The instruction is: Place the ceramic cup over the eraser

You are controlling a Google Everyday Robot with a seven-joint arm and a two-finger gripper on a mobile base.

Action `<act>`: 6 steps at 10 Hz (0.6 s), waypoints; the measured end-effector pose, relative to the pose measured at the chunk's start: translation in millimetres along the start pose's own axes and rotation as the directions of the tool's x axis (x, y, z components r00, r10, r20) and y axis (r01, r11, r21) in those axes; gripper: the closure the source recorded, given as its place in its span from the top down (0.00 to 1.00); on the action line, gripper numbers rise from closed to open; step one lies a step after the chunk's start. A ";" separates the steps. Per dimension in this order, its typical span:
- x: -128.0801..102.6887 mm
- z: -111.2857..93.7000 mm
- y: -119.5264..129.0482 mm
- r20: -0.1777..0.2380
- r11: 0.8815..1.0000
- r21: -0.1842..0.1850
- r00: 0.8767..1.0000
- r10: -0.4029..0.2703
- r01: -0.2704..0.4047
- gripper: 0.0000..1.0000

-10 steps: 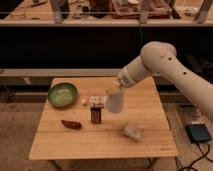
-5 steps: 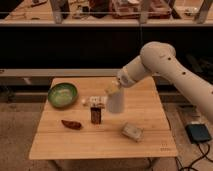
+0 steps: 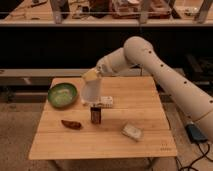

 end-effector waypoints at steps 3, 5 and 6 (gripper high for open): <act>-19.9 11.6 7.5 0.071 0.998 -0.035 0.996 -0.055 0.058 0.15; -30.9 18.0 8.9 0.105 0.995 -0.050 0.991 -0.080 0.086 0.15; -37.4 21.2 11.0 0.116 0.994 -0.058 0.990 -0.086 0.093 0.15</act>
